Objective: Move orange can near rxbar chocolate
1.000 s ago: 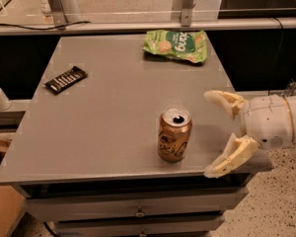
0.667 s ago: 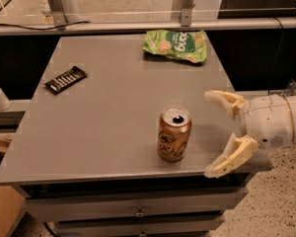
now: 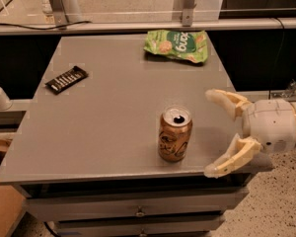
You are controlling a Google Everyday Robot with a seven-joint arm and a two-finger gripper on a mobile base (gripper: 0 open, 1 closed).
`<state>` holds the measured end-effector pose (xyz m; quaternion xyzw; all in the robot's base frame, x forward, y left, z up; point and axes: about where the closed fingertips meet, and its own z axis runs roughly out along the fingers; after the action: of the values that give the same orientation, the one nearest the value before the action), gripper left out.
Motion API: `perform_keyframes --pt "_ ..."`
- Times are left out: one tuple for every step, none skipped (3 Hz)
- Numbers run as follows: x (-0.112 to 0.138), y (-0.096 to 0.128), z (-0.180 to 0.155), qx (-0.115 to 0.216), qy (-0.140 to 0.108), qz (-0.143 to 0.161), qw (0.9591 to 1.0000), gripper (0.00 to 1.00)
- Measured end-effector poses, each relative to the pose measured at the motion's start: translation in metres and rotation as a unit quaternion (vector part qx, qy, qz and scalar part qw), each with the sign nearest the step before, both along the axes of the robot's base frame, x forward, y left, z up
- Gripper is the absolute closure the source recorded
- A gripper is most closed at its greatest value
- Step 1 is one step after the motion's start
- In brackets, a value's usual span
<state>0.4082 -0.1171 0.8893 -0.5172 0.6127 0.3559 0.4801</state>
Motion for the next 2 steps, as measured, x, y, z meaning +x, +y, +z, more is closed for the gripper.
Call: perform_keyframes --pt "0.005 0.012 -0.010 0.035 -0.008 0.005 0.9994 0.00" --pt "0.012 0.024 -0.027 0.057 -0.014 0.010 0.9982 0.00"
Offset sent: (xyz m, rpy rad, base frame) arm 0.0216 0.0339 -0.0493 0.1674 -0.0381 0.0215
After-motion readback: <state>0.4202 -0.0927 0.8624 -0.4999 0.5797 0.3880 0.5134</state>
